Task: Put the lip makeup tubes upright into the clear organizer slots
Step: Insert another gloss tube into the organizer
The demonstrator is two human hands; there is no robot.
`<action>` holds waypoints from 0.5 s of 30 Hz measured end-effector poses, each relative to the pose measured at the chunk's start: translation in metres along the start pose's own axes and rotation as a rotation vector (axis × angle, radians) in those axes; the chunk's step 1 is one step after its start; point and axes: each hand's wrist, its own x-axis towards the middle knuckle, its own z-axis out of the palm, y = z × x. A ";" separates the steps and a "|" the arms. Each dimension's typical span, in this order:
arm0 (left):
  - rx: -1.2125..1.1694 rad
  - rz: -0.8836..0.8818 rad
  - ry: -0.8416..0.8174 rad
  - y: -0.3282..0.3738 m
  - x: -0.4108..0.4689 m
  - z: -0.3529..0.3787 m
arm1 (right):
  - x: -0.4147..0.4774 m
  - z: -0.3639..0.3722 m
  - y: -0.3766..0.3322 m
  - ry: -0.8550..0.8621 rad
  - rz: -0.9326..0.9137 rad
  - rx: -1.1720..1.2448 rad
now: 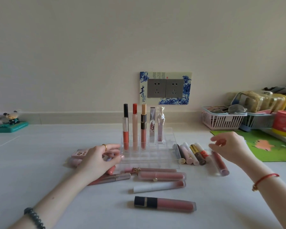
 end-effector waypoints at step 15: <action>0.002 -0.022 -0.028 -0.002 -0.001 -0.001 | -0.006 0.006 0.010 -0.290 0.234 -0.306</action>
